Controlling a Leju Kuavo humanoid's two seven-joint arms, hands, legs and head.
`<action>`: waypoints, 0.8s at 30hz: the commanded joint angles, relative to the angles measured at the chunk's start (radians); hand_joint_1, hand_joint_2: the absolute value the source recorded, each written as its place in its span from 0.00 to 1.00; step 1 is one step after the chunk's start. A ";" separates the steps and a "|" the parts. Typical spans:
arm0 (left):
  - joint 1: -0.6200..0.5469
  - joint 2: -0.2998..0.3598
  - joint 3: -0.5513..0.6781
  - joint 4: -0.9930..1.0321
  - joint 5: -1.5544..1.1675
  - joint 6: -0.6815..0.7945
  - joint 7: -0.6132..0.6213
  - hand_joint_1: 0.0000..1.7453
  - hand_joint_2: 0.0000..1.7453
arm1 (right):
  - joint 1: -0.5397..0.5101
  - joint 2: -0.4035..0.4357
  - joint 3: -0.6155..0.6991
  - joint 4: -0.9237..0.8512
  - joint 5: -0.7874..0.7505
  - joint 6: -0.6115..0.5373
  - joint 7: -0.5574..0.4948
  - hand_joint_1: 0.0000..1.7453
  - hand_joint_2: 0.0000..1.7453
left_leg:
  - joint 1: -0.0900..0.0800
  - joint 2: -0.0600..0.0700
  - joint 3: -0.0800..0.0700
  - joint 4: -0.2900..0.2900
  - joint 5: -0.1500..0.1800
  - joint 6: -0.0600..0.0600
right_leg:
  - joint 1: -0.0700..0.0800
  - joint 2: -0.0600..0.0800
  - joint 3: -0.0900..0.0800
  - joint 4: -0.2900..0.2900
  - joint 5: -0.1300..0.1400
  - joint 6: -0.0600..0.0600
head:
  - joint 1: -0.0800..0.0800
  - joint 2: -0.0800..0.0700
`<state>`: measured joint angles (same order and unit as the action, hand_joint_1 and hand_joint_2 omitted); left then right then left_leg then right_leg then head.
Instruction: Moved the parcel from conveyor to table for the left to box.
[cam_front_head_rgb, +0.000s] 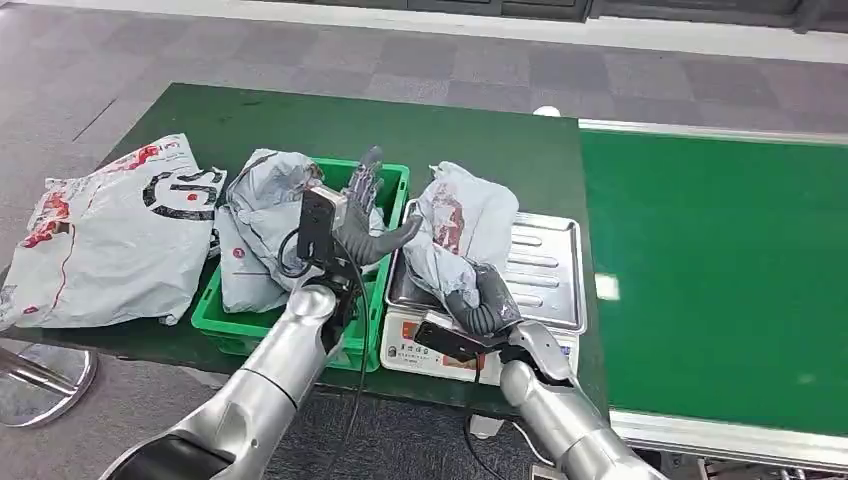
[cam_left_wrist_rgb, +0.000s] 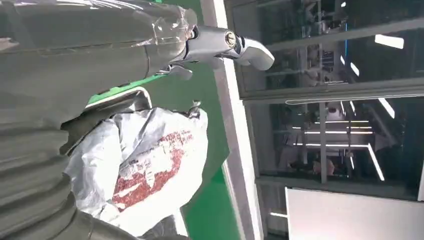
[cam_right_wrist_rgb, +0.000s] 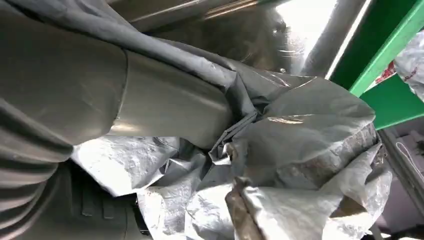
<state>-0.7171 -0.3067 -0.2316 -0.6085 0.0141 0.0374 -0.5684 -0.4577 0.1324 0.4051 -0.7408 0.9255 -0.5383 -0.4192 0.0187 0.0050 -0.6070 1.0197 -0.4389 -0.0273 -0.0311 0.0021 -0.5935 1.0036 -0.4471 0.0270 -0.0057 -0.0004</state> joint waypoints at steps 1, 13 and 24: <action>-0.054 0.019 -0.063 0.063 -0.003 0.010 0.005 0.00 1.00 | 0.015 -0.002 0.042 -0.002 0.024 -0.042 0.015 0.00 1.00 | 0.000 -0.001 0.001 -0.001 0.000 0.001 | 0.001 -0.001 0.001 -0.001 0.000 -0.002 | 0.000 0.000; -0.046 0.045 -0.089 0.017 -0.063 0.104 0.022 0.00 1.00 | 0.128 -0.054 -0.114 -0.320 -0.110 -0.157 0.020 0.00 1.00 | 0.000 -0.002 -0.001 0.000 0.000 0.001 | 0.000 -0.003 0.000 0.000 0.000 -0.002 | 0.000 0.000; -0.035 0.055 -0.102 0.012 -0.110 0.130 0.029 0.00 1.00 | 0.156 -0.050 -0.153 -0.445 -0.257 -0.158 -0.062 0.00 1.00 | 0.000 -0.001 -0.001 -0.001 0.000 0.002 | 0.000 -0.001 -0.001 -0.001 0.000 -0.003 | 0.000 0.000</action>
<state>-0.7288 -0.2918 -0.2575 -0.6210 -0.0610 0.1522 -0.5512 -0.3154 0.1019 0.3170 -1.0635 0.7931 -0.6996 -0.4166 0.0187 0.0049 -0.6088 1.0197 -0.4389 -0.0273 -0.0311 0.0020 -0.5953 1.0036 -0.4471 0.0270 -0.0057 -0.0004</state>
